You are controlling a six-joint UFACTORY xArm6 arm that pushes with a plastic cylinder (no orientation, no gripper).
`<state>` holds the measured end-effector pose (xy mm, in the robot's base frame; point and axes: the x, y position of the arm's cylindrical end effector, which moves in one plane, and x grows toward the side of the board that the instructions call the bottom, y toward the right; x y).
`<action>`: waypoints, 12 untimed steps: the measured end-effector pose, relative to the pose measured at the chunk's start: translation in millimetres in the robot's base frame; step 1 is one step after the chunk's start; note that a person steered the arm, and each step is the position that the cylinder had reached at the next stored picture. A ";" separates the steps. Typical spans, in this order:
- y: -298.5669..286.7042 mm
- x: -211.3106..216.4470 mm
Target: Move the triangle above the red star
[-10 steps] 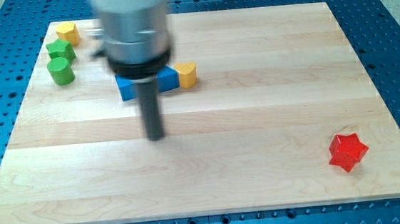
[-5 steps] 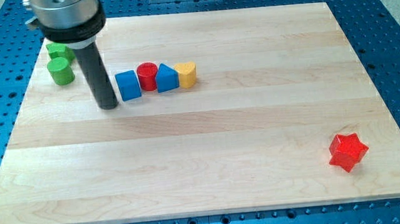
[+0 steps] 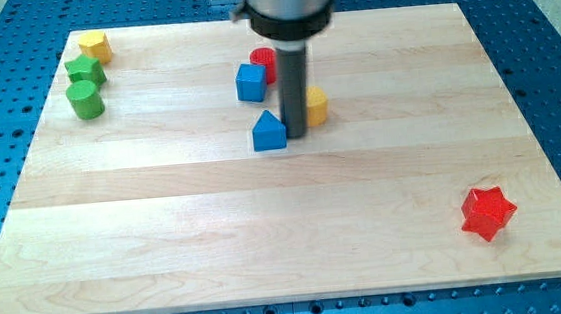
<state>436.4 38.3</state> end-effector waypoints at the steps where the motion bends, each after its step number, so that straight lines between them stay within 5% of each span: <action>1: -11.8 -21.7; 2: -67.1 -55.8; 3: -108.8 -8.7; 4: -25.8 32.1; 6: -77.4 8.7; 7: -35.1 -22.0; 9: 131.5 43.0; 12: 97.9 74.1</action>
<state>510.5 136.2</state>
